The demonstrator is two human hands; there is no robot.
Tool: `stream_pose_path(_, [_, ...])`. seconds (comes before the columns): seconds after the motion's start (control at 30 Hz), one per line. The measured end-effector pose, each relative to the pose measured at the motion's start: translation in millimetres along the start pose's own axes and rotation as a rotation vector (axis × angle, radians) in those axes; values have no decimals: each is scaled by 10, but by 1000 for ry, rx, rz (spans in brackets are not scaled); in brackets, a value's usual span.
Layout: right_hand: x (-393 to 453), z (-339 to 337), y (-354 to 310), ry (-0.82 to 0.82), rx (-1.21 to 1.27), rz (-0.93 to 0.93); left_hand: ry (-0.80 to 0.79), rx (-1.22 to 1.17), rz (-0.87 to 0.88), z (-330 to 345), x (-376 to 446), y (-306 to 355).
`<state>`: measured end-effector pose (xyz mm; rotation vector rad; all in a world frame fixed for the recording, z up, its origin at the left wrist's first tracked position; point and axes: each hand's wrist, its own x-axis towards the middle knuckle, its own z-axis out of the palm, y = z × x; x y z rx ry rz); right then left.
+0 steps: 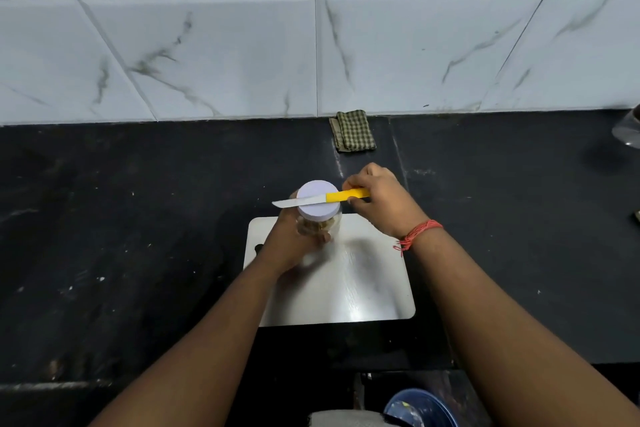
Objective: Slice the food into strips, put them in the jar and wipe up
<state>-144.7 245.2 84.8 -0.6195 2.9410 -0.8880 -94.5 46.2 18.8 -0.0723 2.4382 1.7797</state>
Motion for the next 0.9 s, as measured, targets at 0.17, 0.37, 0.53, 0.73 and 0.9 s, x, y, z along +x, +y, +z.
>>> stream_pose_path(0.17, [-24, -8, -45, -4, -7, 14, 27, 32, -14, 7, -52, -36])
stream_pose_path(0.37, [-31, -29, -59, -1, -6, 31, 26, 62, -25, -19, -47, -63])
stream_pose_path(0.53, [-35, -41, -72, -2, -10, 39, 25, 105, -42, -61, -58, -156])
stream_pose_path(0.73, [-71, -39, -9, 73, 117, 64, 59, 159, -46, -154, -146, -250])
stream_pose_path(0.9, [-162, 40, 200, 416, 393, 282, 204, 248, -90, -245, -255, -277])
